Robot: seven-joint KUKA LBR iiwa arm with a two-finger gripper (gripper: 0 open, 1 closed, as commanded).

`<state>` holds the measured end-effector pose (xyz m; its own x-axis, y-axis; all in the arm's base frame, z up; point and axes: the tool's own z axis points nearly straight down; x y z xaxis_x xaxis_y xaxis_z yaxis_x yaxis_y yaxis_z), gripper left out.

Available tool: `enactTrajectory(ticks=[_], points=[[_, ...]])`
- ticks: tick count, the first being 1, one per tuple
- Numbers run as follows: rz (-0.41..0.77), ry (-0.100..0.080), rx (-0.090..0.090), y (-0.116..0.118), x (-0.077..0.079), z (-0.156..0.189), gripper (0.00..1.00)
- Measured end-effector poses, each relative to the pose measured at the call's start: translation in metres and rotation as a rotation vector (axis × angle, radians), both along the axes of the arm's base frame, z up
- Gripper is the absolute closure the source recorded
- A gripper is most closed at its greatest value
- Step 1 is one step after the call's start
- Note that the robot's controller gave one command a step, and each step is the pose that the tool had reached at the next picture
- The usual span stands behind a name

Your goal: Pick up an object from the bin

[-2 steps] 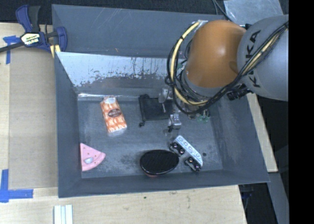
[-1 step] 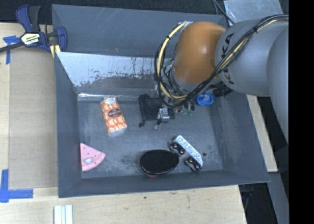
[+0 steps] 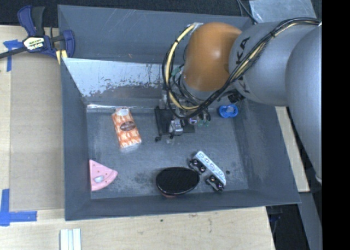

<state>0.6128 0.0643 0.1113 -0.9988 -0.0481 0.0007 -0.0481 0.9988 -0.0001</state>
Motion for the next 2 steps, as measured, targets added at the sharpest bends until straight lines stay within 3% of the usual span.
enactTrajectory(ticks=[1,2], points=[[0.392,-0.009,-0.001,-0.012,0.004,-0.01,0.0],[0.493,-0.009,0.001,-0.009,0.005,-0.038,1.0]])
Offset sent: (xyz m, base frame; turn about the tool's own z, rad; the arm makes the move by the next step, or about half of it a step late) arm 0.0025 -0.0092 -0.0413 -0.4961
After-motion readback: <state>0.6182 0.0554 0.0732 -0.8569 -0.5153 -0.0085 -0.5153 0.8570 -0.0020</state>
